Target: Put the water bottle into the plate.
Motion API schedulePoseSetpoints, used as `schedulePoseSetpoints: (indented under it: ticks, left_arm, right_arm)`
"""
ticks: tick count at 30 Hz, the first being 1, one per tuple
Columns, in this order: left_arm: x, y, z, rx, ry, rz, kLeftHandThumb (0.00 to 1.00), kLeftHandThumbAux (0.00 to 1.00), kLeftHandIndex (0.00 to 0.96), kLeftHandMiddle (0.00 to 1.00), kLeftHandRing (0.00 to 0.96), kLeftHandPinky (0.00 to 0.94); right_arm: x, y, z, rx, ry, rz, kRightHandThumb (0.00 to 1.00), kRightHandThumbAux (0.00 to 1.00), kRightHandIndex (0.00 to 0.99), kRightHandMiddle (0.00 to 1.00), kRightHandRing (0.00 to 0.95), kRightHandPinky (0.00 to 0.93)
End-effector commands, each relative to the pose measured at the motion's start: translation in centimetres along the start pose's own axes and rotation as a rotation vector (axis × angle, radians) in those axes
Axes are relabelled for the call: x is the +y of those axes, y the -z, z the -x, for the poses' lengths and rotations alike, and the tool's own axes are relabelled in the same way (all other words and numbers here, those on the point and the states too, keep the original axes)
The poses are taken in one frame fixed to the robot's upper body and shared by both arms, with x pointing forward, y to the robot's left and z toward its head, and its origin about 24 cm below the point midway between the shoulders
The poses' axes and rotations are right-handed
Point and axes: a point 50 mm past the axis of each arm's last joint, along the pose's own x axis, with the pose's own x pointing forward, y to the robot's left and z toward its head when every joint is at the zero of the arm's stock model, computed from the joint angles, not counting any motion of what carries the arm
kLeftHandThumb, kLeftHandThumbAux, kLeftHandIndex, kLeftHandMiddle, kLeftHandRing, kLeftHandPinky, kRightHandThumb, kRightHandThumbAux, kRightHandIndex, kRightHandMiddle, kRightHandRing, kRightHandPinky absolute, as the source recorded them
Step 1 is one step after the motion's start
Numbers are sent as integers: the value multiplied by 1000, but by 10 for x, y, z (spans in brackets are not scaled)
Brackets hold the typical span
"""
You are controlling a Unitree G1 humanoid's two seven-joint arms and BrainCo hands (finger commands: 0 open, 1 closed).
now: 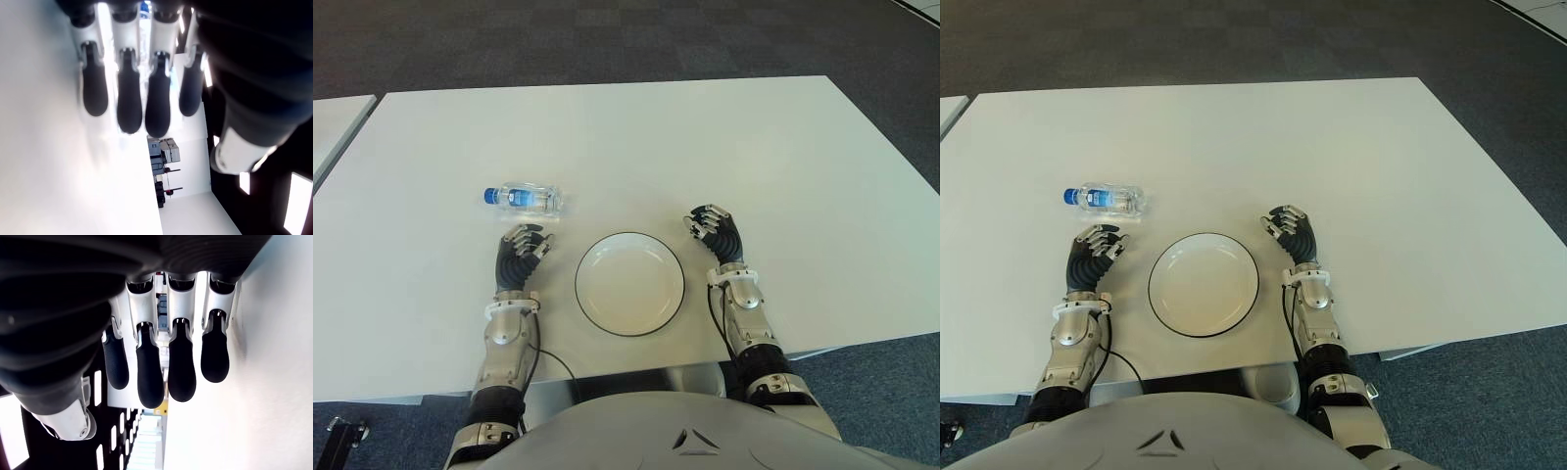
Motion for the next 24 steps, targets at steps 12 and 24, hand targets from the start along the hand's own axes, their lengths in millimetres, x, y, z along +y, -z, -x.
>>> schedulePoseSetpoints:
  ticks: [12, 24]
  left_arm:
    - [0, 11, 8, 70, -2, -6, 707, 718, 431, 574, 545, 509]
    - [-3, -5, 8, -53, -73, -246, 706, 718, 430, 534, 515, 491]
  right_arm:
    - [0, 11, 7, 78, 3, 0, 706, 728, 432, 605, 610, 620]
    - [1, 11, 7, 78, 0, -1, 706, 728, 432, 605, 607, 618]
